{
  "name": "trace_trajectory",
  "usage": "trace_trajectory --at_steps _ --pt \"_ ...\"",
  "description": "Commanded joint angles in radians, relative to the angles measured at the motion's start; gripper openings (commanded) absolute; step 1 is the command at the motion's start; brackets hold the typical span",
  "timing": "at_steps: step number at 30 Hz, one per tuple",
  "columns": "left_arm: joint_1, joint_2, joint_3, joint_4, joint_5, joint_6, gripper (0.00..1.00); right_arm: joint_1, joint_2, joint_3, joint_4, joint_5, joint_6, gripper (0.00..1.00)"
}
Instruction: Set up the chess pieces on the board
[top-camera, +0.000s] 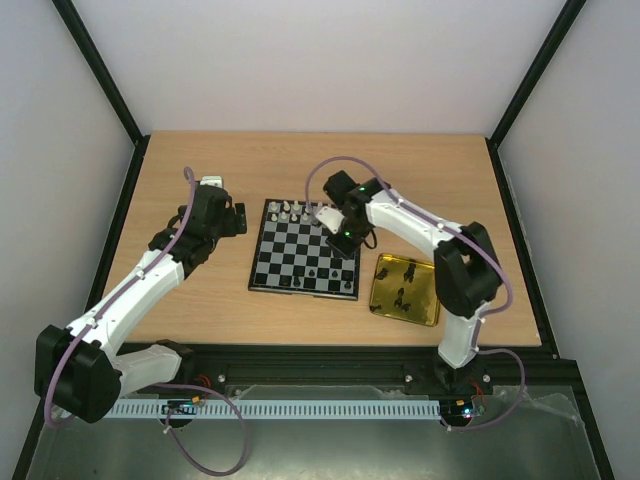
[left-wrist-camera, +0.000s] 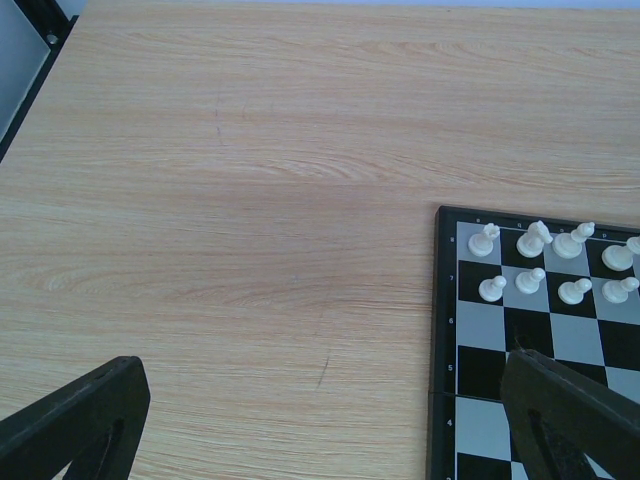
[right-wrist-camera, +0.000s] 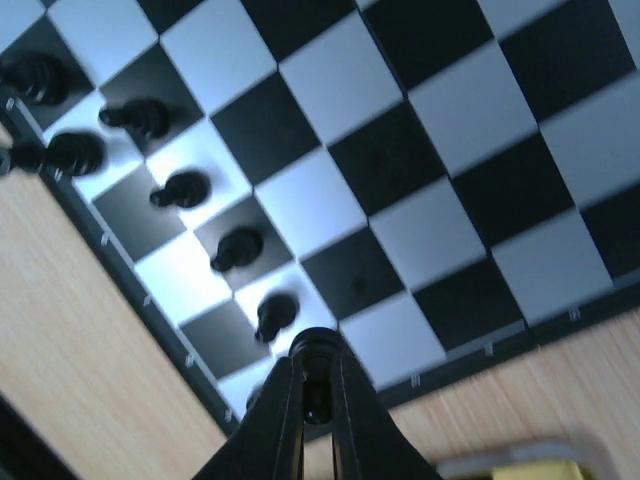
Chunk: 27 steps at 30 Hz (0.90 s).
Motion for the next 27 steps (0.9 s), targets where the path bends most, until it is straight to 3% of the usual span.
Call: trace_trajectory --at_steps 1,5,10,15,22,27 --pt "-0.005 -0.014 0.023 0.004 -0.016 0.008 0.99 0.021 0.115 0.095 -0.012 0.026 0.038 0.04" --pt "-0.005 -0.016 0.021 0.007 -0.007 0.012 0.99 0.034 0.199 0.175 -0.018 0.019 0.049 0.04" --pt "-0.005 -0.017 0.018 0.017 0.046 0.031 0.92 0.050 0.234 0.178 0.003 0.024 0.053 0.06" --pt "-0.005 -0.015 0.017 0.019 0.059 0.032 0.91 0.050 0.239 0.155 0.027 0.027 0.050 0.09" --pt "-0.013 -0.011 0.009 0.040 0.128 0.054 0.90 0.044 0.188 0.140 0.033 0.018 0.047 0.20" --pt "-0.059 0.009 0.000 0.062 0.202 0.096 0.88 -0.046 0.078 0.088 0.020 -0.104 0.050 0.23"
